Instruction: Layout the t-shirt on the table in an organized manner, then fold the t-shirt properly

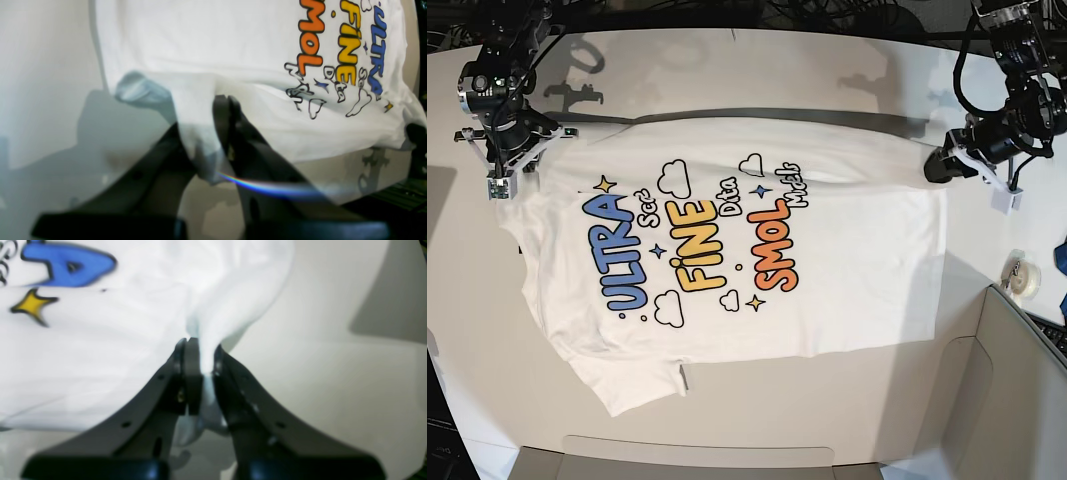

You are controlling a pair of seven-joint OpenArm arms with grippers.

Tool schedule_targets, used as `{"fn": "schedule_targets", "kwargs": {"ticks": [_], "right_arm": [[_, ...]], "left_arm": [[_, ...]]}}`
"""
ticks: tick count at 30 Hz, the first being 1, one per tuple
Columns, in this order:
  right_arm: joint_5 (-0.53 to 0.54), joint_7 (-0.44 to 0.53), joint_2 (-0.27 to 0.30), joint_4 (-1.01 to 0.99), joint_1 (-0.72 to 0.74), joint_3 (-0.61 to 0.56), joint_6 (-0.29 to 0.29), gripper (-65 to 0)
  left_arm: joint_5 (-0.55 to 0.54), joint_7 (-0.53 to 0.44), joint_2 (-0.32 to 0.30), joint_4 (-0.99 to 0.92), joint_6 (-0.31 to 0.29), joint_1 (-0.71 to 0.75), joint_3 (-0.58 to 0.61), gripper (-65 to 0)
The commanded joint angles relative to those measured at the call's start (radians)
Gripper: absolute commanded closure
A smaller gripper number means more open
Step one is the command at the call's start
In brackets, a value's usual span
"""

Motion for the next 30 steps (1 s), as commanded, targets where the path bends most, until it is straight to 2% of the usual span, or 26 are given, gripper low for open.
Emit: {"fn": "schedule_targets", "kwargs": {"ticks": [1, 6, 10, 12, 18, 22, 28, 30], "right_arm": [[-0.003, 0.021, 0.014, 0.025, -0.008, 0.005, 0.003, 0.0], [0.005, 0.021, 0.023, 0.038, -0.058, 0.065, 0.003, 0.0], [0.085, 0.014, 0.028, 0.038, -0.092, 0.102, 0.003, 0.0], [0.129, -0.033, 0.044, 0.038, -0.087, 0.122, 0.003, 0.0], [0.388, -0.188, 0.101, 0.038, -0.083, 0.238, 0.003, 0.0], [0.528, -0.214, 0.138, 0.035, -0.057, 0.298, -0.002, 0.0], [0.539, -0.214, 0.129, 0.028, 0.078, 0.296, -0.003, 0.0], [0.537, -0.214, 0.101, 0.008, 0.14, 0.286, -0.003, 0.0]], "left_arm": [[-0.04, -0.016, -0.038, 0.015, 0.0, 0.004, -0.031, 0.0], [-0.133, -0.016, -0.046, 0.015, 0.0, 0.065, -0.111, 0.0], [-0.191, 0.004, -0.047, 0.015, 0.0, 0.085, -0.125, 0.0], [-0.221, 0.033, -0.047, 0.015, 0.0, 0.085, -0.14, 0.0], [-0.348, 0.093, -0.043, 0.015, 0.0, 0.088, -0.209, 0.0], [-0.353, 0.093, -0.044, 0.013, 0.0, 0.084, -0.212, 0.0], [-0.348, 0.093, -0.023, -0.01, 0.0, -0.045, -0.188, 0.0], [-0.348, 0.093, -0.023, -0.059, 0.0, -0.097, -0.15, 0.0]]}}
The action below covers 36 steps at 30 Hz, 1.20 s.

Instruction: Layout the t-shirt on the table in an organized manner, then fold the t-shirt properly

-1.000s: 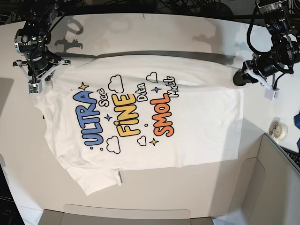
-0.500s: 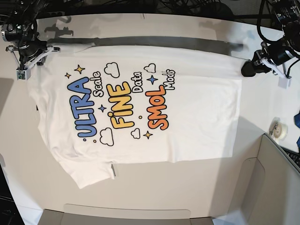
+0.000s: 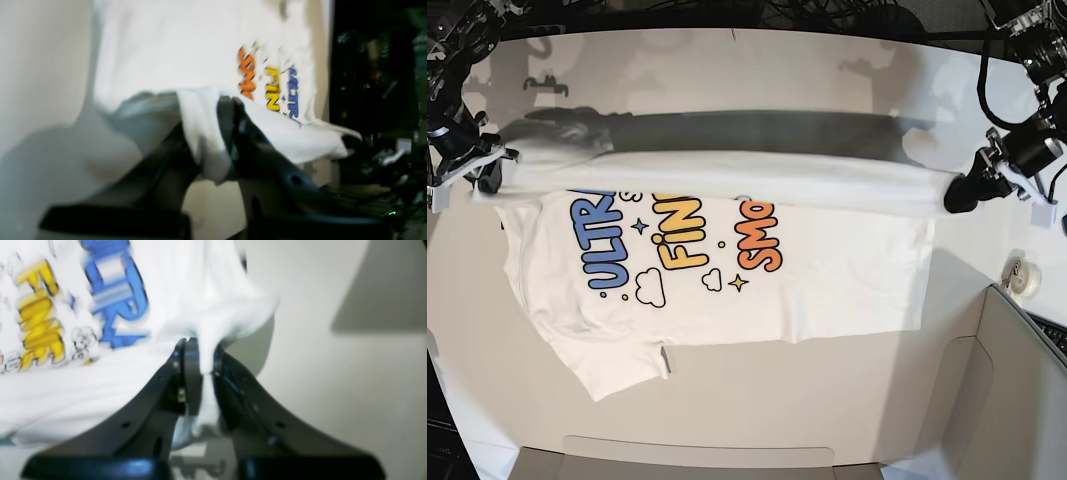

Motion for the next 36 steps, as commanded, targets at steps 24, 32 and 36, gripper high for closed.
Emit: {"fn": "schedule_targets", "kwargs": {"ticks": [24, 32, 36], "right_arm": [[-0.308, 0.127, -0.024, -0.476, 0.329, -0.107, -0.005, 0.0], [-0.306, 0.127, -0.019, -0.396, 0.335, -0.109, -0.005, 0.0], [-0.306, 0.127, -0.022, -0.367, 0.346, -0.11, -0.005, 0.0]], "left_arm": [[0.094, -0.277, -0.098, -0.54, 0.01, -0.244, 0.326, 0.0], [0.091, -0.277, -0.11, -0.54, 0.01, -0.244, 0.326, 0.0], [0.091, -0.277, -0.11, -0.54, 0.01, -0.247, 0.326, 0.0]]}}
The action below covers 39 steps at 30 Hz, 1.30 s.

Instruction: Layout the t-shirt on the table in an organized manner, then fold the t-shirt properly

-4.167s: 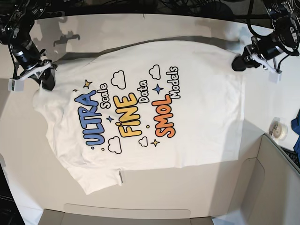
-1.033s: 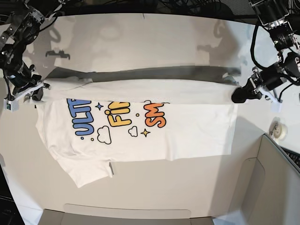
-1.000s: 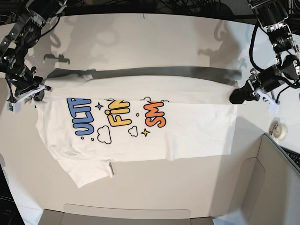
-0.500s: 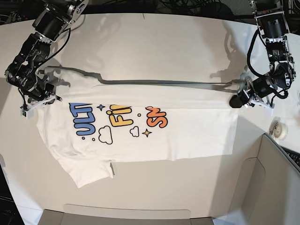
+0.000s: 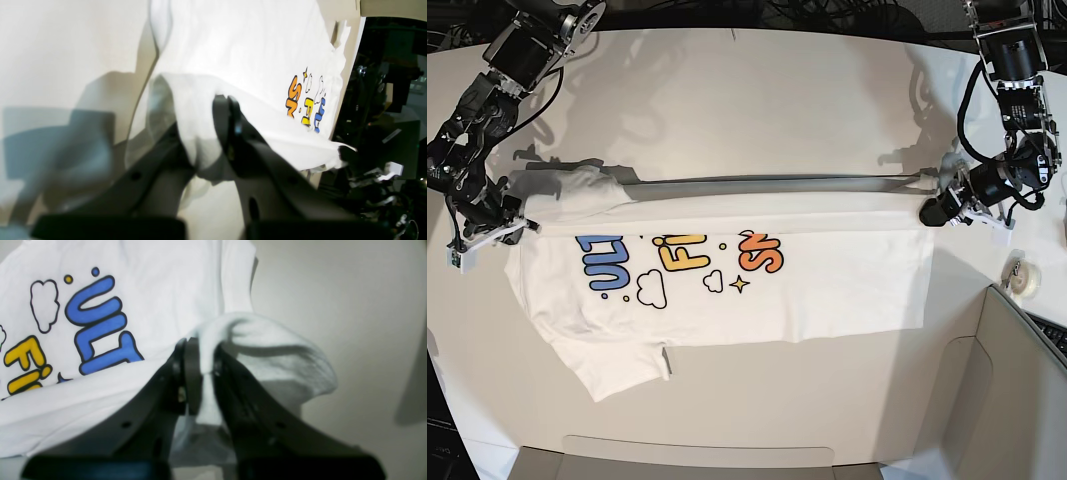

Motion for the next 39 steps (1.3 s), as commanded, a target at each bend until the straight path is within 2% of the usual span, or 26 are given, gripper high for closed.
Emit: {"fn": "schedule_targets", "kwargs": {"ticks": [1, 7, 12, 17, 19, 21, 23, 25, 27, 28, 30, 32, 36, 39], "right_arm": [[-0.006, 0.024, 0.018, 0.012, 0.031, 0.001, 0.002, 0.0], [-0.006, 0.033, 0.009, -0.091, 0.06, 0.001, 0.002, 0.0], [-0.007, 0.156, 0.009, -0.194, 0.051, 0.0, 0.002, 0.0], [-0.007, 0.166, 0.014, -0.231, 0.05, 0.0, 0.002, 0.0], [-0.007, 0.166, 0.014, -0.231, 0.05, 0.0, 0.002, -5.2], [-0.007, 0.166, 0.014, -0.231, 0.05, 0.0, 0.002, -14.3], [-0.007, 0.166, 0.014, -0.228, 0.05, 0.0, 0.002, -24.8], [-0.004, 0.166, 0.014, -0.226, 0.05, 0.0, 0.002, -34.5], [0.0, 0.165, 0.014, -0.211, 0.05, 0.0, 0.01, -41.4], [0.0, 0.165, 0.011, -0.185, 0.048, 0.0, 0.01, -43.8], [0.002, 0.165, 0.006, -0.119, 0.036, 0.0, 0.01, -45.5], [0.048, 0.165, 0.006, -0.045, 0.019, 0.0, 0.01, -45.5], [0.22, 0.165, 0.014, 0.053, -0.041, 0.009, 0.01, -45.5], [0.358, 0.165, 0.037, 0.093, -0.119, 0.011, 0.01, -45.5]], "left_arm": [[-0.016, -0.017, -0.026, 0.015, -0.005, -0.019, -0.009, 0.0], [-0.011, -0.048, -0.022, 0.009, -0.005, -0.016, 0.0, 0.0], [-0.01, -0.077, -0.021, 0.009, -0.005, 0.009, 0.002, 0.0], [-0.01, -0.077, -0.022, 0.009, -0.005, 0.017, 0.002, 0.0], [-0.01, -0.077, -0.026, 0.009, -0.005, 0.024, 0.002, 0.0], [-0.011, -0.074, -0.026, 0.015, -0.007, 0.038, 0.002, -2.6], [-0.013, -0.068, -0.026, 0.015, -0.007, 0.041, 0.0, -10.7], [-0.014, -0.054, -0.026, 0.015, -0.007, 0.043, -0.001, -22.5], [-0.016, -0.014, -0.022, 0.013, -0.007, 0.038, -0.009, -33.0], [-0.017, 0.006, -0.021, 0.015, -0.007, 0.037, -0.01, -36.2], [-0.02, 0.031, -0.019, 0.015, -0.007, 0.033, -0.012, -36.1], [-0.05, 0.038, -0.019, 0.016, -0.007, 0.032, -0.013, -34.7], [-0.152, 0.046, -0.022, 0.019, -0.007, 0.032, -0.046, -34.4], [-0.163, 0.057, -0.024, 0.048, -0.007, 0.032, -0.049, -34.4]]}}
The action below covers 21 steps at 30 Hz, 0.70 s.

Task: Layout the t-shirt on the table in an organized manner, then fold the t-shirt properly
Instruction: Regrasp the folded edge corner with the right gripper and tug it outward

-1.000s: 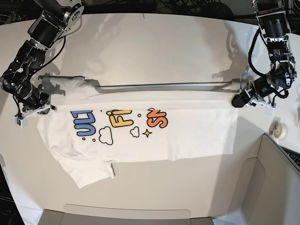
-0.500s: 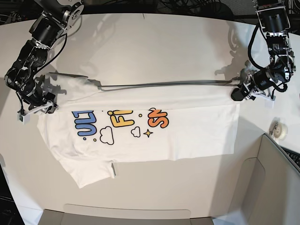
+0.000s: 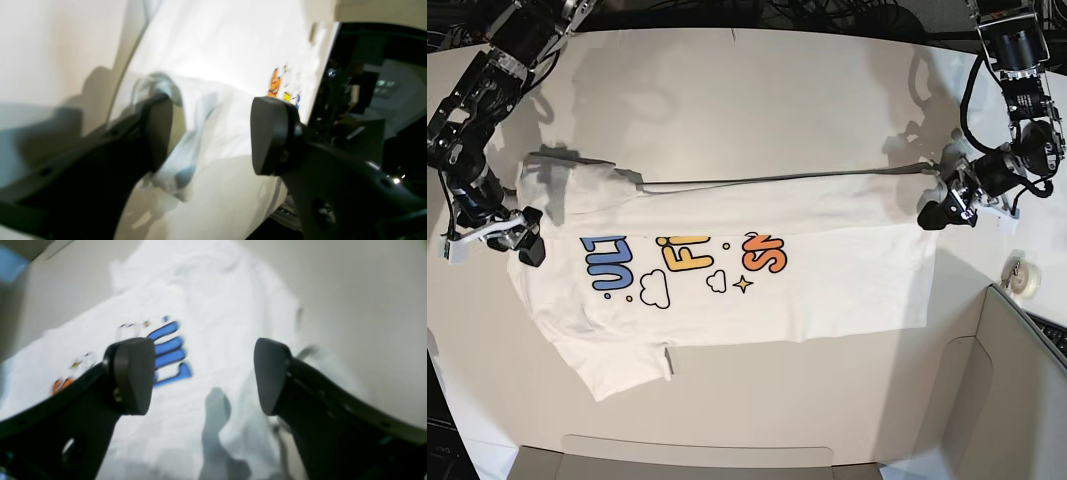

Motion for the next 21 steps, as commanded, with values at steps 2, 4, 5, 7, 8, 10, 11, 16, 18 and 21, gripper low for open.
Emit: {"fn": "schedule_targets", "kwargs": {"ticks": [2, 4, 5, 7, 8, 10, 11, 16, 18, 21], "right_arm": [[0.08, 0.016, 0.038, 0.024, -0.056, 0.004, 0.007, -45.4], [0.146, 0.016, 0.044, 0.022, -0.123, 0.006, 0.007, -45.4], [0.168, 0.018, 0.044, 0.024, -0.152, 0.015, 0.007, -45.4], [0.199, 0.018, 0.044, 0.026, -0.209, 0.061, 0.007, -45.4], [0.2, 0.018, 0.044, 0.024, -0.226, 0.082, 0.007, -45.4], [0.197, 0.018, 0.044, 0.015, -0.244, 0.113, 0.007, -45.4], [0.196, 0.018, 0.044, 0.004, -0.247, 0.118, 0.007, -45.4], [0.159, 0.018, 0.036, -0.08, -0.217, 0.102, 0.008, -45.4], [0.13, 0.018, 0.036, -0.105, -0.189, 0.036, 0.008, -45.4], [0.117, 0.023, 0.036, -0.106, -0.18, -0.017, 0.008, -45.4]], "left_arm": [[-0.03, 0.005, -0.021, 0.047, -0.006, -0.015, -0.009, -34.4], [-0.03, 0.005, -0.019, 0.063, -0.006, -0.007, -0.006, -34.4], [-0.03, 0.005, -0.019, 0.066, -0.006, -0.005, -0.004, -34.4], [-0.03, 0.005, -0.019, 0.064, -0.006, -0.004, -0.004, -34.4], [-0.03, 0.005, -0.019, 0.064, -0.006, -0.004, -0.004, -34.4], [-0.03, 0.005, -0.018, 0.064, -0.006, -0.002, -0.004, -34.4], [-0.03, 0.005, -0.018, 0.064, -0.006, -0.002, -0.004, -34.4], [-0.03, 0.005, -0.019, 0.064, -0.006, 0.016, -0.007, -34.4], [-0.03, 0.004, -0.018, 0.064, -0.006, 0.016, -0.004, -34.4], [-0.03, 0.004, -0.018, 0.064, -0.006, 0.016, -0.004, -34.4]]}}
